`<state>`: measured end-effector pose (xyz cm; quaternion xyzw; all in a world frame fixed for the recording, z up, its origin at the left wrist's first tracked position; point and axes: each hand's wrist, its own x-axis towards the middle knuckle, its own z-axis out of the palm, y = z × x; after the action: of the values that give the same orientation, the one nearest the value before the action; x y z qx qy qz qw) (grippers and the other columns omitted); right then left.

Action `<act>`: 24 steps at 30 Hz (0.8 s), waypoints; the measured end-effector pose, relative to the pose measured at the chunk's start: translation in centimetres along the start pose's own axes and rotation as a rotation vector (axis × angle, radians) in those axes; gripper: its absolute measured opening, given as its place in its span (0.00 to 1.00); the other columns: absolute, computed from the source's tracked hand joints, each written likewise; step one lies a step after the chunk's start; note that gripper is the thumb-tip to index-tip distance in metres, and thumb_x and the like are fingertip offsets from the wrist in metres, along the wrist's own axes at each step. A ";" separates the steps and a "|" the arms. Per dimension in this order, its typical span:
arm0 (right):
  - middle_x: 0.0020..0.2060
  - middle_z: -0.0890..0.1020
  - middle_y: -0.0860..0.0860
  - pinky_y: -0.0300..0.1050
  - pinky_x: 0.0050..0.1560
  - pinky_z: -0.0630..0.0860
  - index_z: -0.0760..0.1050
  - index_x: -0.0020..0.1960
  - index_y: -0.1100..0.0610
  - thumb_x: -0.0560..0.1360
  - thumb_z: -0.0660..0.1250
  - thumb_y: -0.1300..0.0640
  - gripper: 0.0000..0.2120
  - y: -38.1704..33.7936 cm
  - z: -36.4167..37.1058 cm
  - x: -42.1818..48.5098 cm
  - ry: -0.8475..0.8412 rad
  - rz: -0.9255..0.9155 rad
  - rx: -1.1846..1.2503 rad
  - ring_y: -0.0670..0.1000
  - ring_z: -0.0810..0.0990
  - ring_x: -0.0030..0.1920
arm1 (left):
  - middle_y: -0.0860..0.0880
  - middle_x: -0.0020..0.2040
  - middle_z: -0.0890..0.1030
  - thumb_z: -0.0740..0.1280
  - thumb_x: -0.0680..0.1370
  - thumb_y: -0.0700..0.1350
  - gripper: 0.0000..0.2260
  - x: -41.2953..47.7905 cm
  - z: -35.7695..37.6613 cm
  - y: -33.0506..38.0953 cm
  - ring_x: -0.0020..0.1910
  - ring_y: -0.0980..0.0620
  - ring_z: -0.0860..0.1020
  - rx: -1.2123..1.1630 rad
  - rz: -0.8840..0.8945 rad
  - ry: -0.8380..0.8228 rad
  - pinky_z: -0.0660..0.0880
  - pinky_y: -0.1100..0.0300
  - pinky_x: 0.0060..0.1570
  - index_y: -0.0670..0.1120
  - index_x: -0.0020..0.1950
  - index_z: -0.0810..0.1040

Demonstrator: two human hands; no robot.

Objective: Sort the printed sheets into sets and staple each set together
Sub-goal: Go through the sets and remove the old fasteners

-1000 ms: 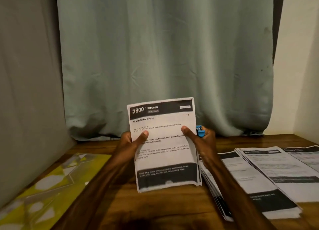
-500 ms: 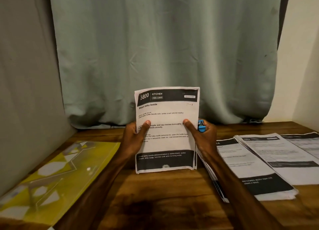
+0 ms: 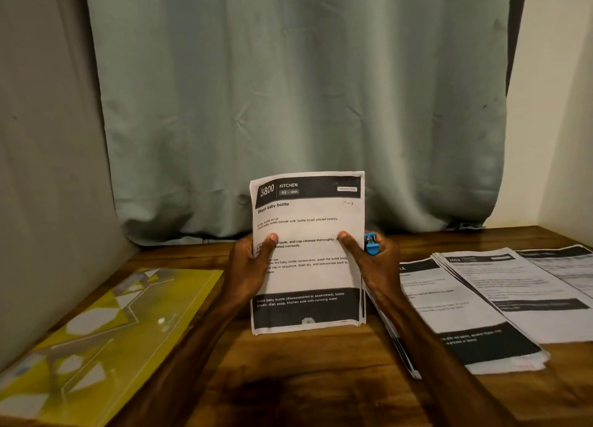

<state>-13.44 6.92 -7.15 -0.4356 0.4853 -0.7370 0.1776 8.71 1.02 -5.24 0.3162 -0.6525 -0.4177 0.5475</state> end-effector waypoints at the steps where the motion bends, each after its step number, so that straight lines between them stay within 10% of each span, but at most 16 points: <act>1: 0.40 0.87 0.47 0.48 0.41 0.86 0.79 0.47 0.57 0.72 0.77 0.53 0.11 -0.1 0.0 0.1 0.001 -0.003 0.001 0.53 0.88 0.41 | 0.51 0.48 0.88 0.67 0.82 0.48 0.05 0.1 0.0 0.2 0.46 0.48 0.87 0.001 0.002 -0.001 0.84 0.50 0.46 0.50 0.54 0.80; 9: 0.44 0.88 0.53 0.54 0.50 0.85 0.82 0.50 0.61 0.74 0.77 0.58 0.08 -3.6 -0.3 3.6 -0.061 -0.024 0.002 0.56 0.88 0.46 | 0.55 0.42 0.87 0.67 0.82 0.42 0.05 0.3 -1.5 2.3 0.45 0.51 0.87 0.052 -0.037 -0.103 0.82 0.63 0.40 0.49 0.51 0.83; 14: 0.44 0.86 0.63 0.64 0.51 0.82 0.79 0.50 0.68 0.71 0.80 0.56 0.18 -3.2 -0.3 4.6 -0.172 0.039 -0.141 0.65 0.85 0.44 | 0.45 0.52 0.87 0.69 0.81 0.44 0.08 -2.0 -3.2 0.9 0.50 0.43 0.87 -0.046 -0.282 -0.192 0.83 0.45 0.52 0.44 0.58 0.82; 24: 0.28 0.82 0.49 0.37 0.30 0.75 0.78 0.40 0.62 0.71 0.80 0.59 0.12 -2.4 0.8 4.9 -0.445 0.249 -0.287 0.47 0.79 0.30 | 0.39 0.54 0.85 0.79 0.71 0.36 0.20 2.4 -6.9 -0.7 0.49 0.43 0.86 0.162 -0.151 0.025 0.83 0.58 0.43 0.39 0.61 0.78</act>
<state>-15.18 4.22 -2.62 -0.5442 0.5835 -0.5197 0.3053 14.97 -2.80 -4.39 0.4127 -0.6515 -0.3997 0.4954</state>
